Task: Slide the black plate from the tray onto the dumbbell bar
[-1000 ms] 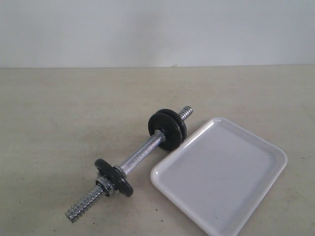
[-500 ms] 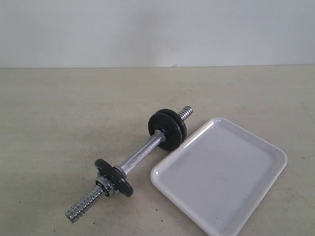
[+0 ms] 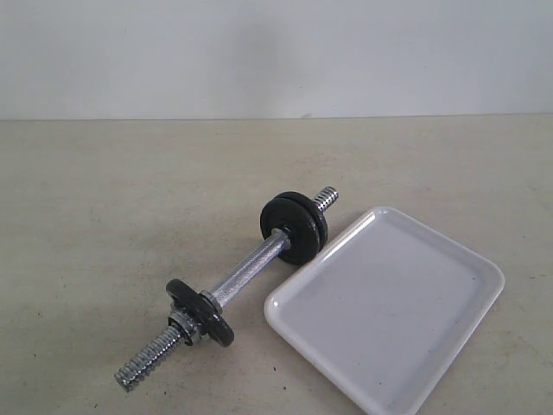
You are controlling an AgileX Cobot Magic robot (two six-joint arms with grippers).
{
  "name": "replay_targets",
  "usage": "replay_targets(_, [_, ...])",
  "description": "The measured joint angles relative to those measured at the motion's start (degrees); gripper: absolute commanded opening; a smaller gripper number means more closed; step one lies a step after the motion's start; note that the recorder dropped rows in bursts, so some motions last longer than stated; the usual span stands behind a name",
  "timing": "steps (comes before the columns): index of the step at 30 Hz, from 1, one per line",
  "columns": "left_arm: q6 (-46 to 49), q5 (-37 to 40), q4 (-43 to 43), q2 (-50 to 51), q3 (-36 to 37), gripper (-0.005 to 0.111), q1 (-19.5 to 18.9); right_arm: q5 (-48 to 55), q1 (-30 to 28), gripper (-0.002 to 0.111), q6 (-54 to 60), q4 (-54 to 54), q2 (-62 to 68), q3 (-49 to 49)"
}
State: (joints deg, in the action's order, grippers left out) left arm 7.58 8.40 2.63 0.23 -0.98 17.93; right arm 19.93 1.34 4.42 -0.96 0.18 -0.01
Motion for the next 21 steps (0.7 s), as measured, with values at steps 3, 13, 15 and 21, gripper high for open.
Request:
replay_targets(3, [-0.62, 0.26, 0.00, 0.00, 0.76, 0.004, -3.26, 0.00, 0.00, 0.004, 0.00, 0.00, 0.00, 0.00])
replay_targets(13, [-0.96, 10.92, -0.04, -0.06, 0.76, 0.004, -11.02, 0.12, 0.00, 0.004, 0.00, -0.22, 0.00, 0.00])
replay_targets(15, [-0.96, 11.06, -0.04, -0.06, 0.76, 0.004, -11.86, 0.12, 0.00, 0.004, 0.00, -0.22, 0.00, 0.00])
replay_targets(21, [-1.07, 11.06, -0.04, -0.06, 0.76, 0.004, -14.17, 0.12, 0.00, 0.004, 0.00, -0.22, 0.00, 0.00])
